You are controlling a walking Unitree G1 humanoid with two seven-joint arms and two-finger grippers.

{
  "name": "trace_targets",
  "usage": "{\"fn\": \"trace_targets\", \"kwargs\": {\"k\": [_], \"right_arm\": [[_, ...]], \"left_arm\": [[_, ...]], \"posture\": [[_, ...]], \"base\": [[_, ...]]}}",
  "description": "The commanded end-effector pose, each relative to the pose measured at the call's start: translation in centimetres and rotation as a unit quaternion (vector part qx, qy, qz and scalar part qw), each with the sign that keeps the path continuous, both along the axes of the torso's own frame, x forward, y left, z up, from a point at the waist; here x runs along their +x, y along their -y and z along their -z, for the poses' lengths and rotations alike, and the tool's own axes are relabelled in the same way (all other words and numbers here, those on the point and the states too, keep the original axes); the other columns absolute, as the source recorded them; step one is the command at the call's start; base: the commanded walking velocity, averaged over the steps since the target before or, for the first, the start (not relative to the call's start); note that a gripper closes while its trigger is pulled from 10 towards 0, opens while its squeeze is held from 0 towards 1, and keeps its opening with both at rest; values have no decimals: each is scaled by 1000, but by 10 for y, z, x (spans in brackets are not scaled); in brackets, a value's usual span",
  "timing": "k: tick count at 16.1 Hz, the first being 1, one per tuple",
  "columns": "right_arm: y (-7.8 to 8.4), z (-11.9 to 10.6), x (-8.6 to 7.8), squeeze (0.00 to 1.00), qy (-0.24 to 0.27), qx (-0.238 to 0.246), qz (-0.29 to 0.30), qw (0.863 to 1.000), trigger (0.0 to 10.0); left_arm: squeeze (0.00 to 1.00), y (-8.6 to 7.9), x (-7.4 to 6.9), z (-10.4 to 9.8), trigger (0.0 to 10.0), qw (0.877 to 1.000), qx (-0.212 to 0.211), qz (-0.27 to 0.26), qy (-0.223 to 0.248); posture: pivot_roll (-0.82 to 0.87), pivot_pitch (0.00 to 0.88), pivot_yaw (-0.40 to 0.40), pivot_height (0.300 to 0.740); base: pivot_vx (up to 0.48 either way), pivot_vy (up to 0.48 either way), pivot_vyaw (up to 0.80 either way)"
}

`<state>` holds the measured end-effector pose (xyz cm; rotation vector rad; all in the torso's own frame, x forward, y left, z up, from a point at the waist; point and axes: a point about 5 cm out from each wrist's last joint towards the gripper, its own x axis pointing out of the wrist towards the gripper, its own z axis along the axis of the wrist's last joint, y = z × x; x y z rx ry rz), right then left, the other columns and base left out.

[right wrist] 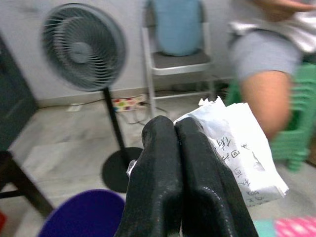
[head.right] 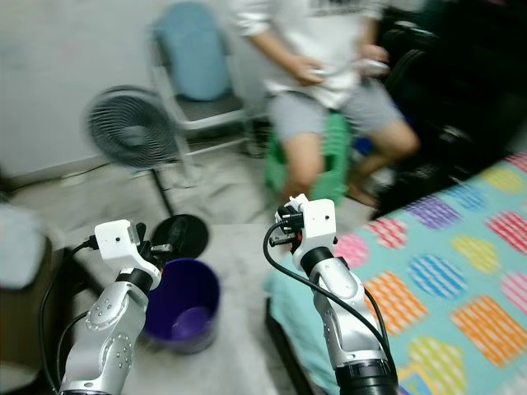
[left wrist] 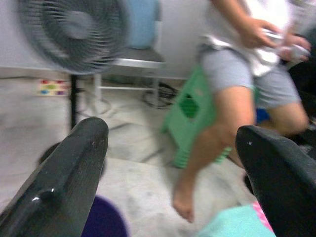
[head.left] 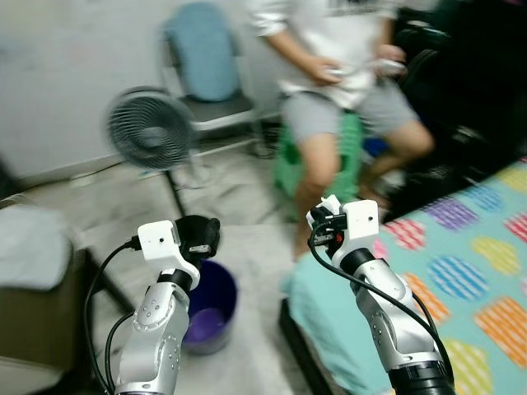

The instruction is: Clean up the room

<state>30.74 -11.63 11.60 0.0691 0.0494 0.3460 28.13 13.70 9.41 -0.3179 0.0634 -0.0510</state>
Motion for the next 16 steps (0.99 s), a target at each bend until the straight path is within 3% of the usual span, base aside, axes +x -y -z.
{"fn": "trace_targets", "kwargs": {"k": [1, 4, 16], "right_arm": [[-7, -3, 0, 0, 6, 6, -11, 1000, 10000], [-7, -2, 0, 0, 4, 7, -11, 1000, 10000], [-9, -2, -1, 0, 10, -1, -20, 1000, 10000]], "left_arm": [[0, 2, -2, 4, 10000, 1000, -14, -9, -13], [0, 2, -2, 4, 10000, 1000, -13, -8, -11], [0, 3, -4, 3, 10000, 1000, -13, 2, -3]], "posture": [[-61, 68, 28, 740], [-60, 70, 29, 740], [-59, 59, 27, 740]], "base": [[0, 480, 0], [0, 412, 0], [0, 0, 51]]}}
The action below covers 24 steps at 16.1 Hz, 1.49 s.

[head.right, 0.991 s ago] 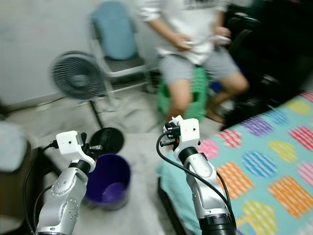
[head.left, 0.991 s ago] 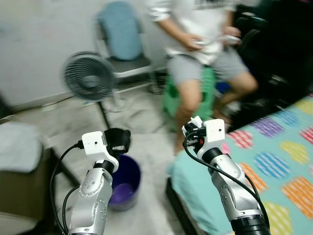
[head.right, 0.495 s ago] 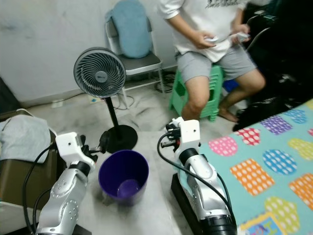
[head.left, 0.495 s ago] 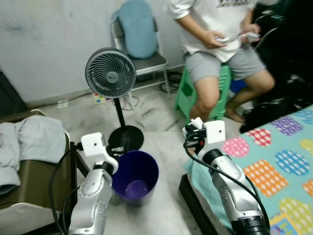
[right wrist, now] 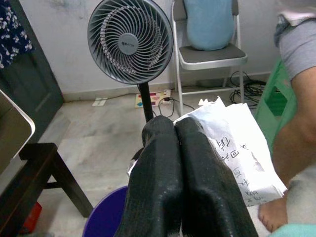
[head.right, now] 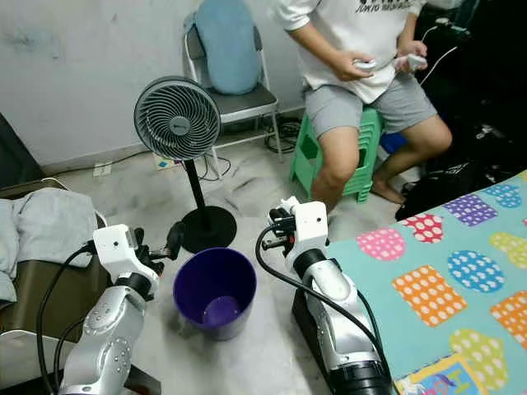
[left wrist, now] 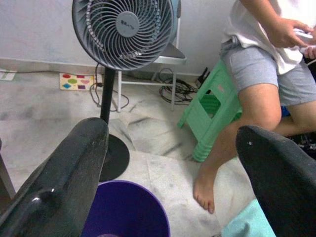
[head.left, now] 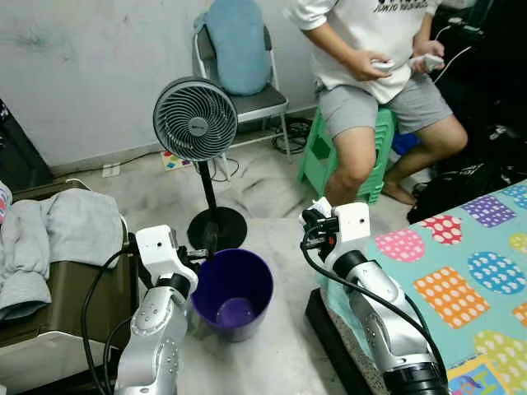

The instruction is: Clean up the room

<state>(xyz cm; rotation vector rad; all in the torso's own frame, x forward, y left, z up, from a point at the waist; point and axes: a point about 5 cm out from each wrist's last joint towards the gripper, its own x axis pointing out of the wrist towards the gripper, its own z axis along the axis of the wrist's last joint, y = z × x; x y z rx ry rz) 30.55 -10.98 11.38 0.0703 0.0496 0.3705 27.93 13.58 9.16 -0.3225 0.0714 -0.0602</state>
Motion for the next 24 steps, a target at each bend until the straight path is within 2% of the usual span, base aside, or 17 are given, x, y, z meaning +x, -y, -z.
{"fn": "trace_targets", "kwargs": {"k": [1, 3, 6, 13, 18, 24], "right_arm": [[-3, -4, 1, 0, 11, -3, -7, 1000, 10000], [-2, -3, 2, 0, 7, -1, -5, 1000, 10000], [-2, -2, 1, 0, 2, 3, 0, 1000, 10000], [-1, -1, 1, 0, 0, 4, 3, 1000, 10000], [-2, -1, 1, 0, 0, 5, 4, 1000, 10000], [0, 0, 1, 0, 0, 3, 4, 1000, 10000]], "left_arm": [[0, 2, -2, 0, 10000, 1000, -10, -3, 0], [0, 2, -2, 0, 10000, 1000, -11, -4, 0], [0, 1, -2, 1, 10000, 1000, -10, -5, -2], [0, 2, -1, 0, 10000, 1000, -9, -2, -3], [0, 7, -3, -6, 10000, 999, -13, 29, 25], [0, 8, -4, -6, 10000, 999, -17, 34, 27]], "posture": [[-59, 59, 27, 740], [-58, 62, 27, 740], [-59, 69, 30, 740], [-59, 74, 33, 740], [-61, 73, 34, 740], [-63, 75, 32, 740]], "base": [[0, 0, 800], [0, 0, 800], [0, 0, 0], [0, 407, 0], [0, 0, 0], [0, 0, 0]]}}
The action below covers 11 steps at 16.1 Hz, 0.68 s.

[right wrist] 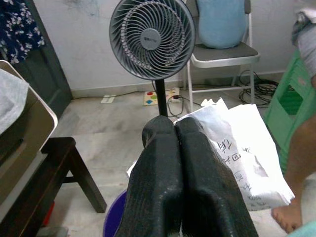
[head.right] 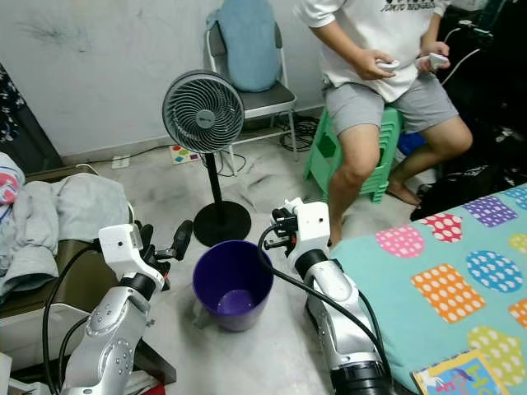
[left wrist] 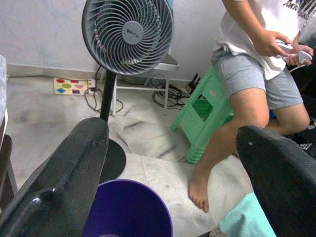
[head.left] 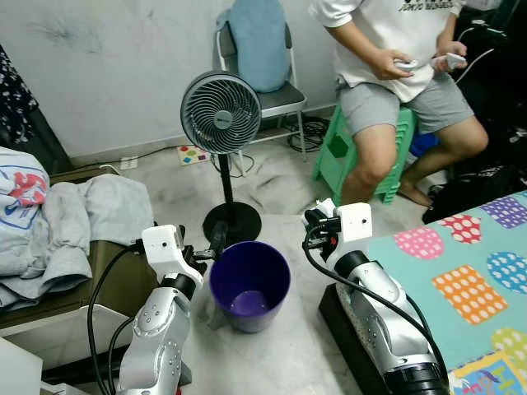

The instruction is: Clean up the room

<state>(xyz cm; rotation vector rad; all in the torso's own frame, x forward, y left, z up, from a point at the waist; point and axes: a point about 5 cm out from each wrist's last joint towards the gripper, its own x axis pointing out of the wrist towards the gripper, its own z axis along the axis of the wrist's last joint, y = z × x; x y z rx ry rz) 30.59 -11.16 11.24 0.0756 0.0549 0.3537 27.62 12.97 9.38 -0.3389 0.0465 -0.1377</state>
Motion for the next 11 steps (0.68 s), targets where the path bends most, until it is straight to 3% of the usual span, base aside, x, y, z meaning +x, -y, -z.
{"fn": "trace_targets", "kwargs": {"k": [1, 7, 11], "right_arm": [[-2, -2, 0, 0, 3, 1, -4, 1000, 10000], [-3, -2, 0, 0, 3, 1, -4, 1000, 10000], [-3, -1, 0, 0, 3, 2, -4, 1000, 10000]], "left_arm": [[0, 2, -1, -4, 10000, 1000, -7, -2, 9], [0, 2, -2, -3, 10000, 1000, -6, -1, 9], [0, 2, -1, -3, 10000, 1000, -7, 1, 10]], "posture": [[-63, 75, 32, 740], [-62, 76, 32, 740], [-61, 76, 34, 740]], "base": [[0, 0, 0], [41, 0, 0], [270, 0, 0]]}}
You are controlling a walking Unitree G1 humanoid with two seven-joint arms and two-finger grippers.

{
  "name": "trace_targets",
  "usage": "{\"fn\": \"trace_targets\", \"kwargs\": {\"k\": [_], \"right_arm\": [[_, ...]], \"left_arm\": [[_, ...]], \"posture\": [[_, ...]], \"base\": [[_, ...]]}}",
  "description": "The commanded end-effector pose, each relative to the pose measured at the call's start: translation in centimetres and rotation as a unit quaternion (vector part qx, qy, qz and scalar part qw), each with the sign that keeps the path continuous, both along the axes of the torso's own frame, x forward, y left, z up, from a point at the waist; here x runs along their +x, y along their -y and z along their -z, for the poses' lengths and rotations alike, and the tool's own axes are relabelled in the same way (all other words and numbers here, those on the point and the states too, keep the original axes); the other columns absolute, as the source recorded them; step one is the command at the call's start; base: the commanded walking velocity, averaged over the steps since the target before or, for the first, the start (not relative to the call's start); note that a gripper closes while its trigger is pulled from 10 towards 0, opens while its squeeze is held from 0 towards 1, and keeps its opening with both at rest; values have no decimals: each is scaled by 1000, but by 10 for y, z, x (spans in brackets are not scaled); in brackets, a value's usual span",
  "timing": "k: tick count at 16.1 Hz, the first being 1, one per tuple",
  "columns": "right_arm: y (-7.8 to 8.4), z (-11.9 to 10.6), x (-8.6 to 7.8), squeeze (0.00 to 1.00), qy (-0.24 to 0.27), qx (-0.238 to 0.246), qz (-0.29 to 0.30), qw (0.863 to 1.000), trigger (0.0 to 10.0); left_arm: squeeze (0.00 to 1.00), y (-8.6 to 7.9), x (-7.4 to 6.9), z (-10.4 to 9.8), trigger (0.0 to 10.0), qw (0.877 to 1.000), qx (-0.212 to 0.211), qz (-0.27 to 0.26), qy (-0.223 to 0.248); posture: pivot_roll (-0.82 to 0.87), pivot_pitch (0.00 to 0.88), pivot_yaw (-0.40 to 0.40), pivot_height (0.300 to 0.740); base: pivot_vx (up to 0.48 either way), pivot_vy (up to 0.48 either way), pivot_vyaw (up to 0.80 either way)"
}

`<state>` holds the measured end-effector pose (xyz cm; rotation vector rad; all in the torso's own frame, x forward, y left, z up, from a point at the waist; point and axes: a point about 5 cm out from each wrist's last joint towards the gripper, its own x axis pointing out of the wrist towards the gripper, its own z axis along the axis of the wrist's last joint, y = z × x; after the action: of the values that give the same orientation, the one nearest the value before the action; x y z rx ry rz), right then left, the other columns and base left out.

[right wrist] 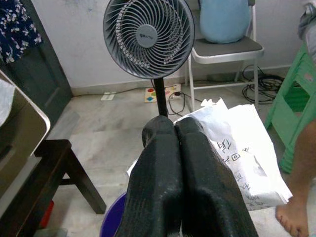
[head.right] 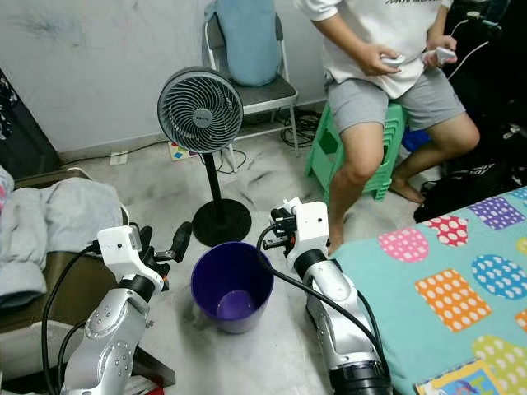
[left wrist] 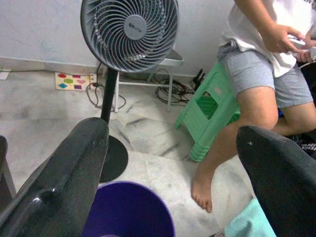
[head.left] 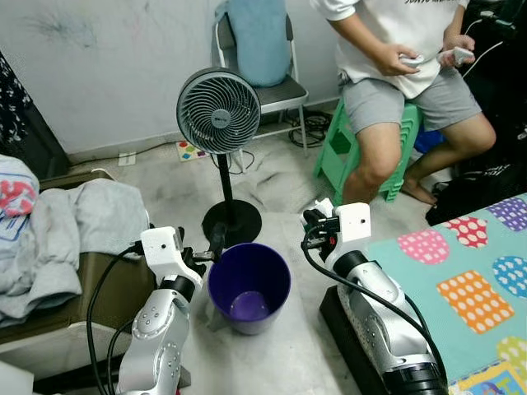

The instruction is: Clean up the room

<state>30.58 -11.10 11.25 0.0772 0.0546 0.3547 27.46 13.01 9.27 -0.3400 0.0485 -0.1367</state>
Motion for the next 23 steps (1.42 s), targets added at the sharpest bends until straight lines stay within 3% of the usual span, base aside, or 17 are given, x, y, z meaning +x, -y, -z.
{"fn": "trace_targets", "kwargs": {"k": [1, 19, 23], "right_arm": [[-2, -1, 0, 0, 3, 1, -3, 1000, 10000], [-4, -2, 1, 0, 6, -2, -7, 1000, 10000], [-3, -1, 1, 0, 4, 12, -4, 1000, 10000]], "left_arm": [[0, 2, 0, -5, 10000, 1000, -7, 1, 11], [0, 3, 1, -5, 10000, 1000, -6, 3, 14], [0, 2, 2, -3, 10000, 1000, -5, -10, 3]], "posture": [[-61, 76, 34, 740], [-60, 64, 34, 740], [-59, 70, 36, 740]], "base": [[285, 0, 0], [289, 0, 0], [0, 0, 0]]}}
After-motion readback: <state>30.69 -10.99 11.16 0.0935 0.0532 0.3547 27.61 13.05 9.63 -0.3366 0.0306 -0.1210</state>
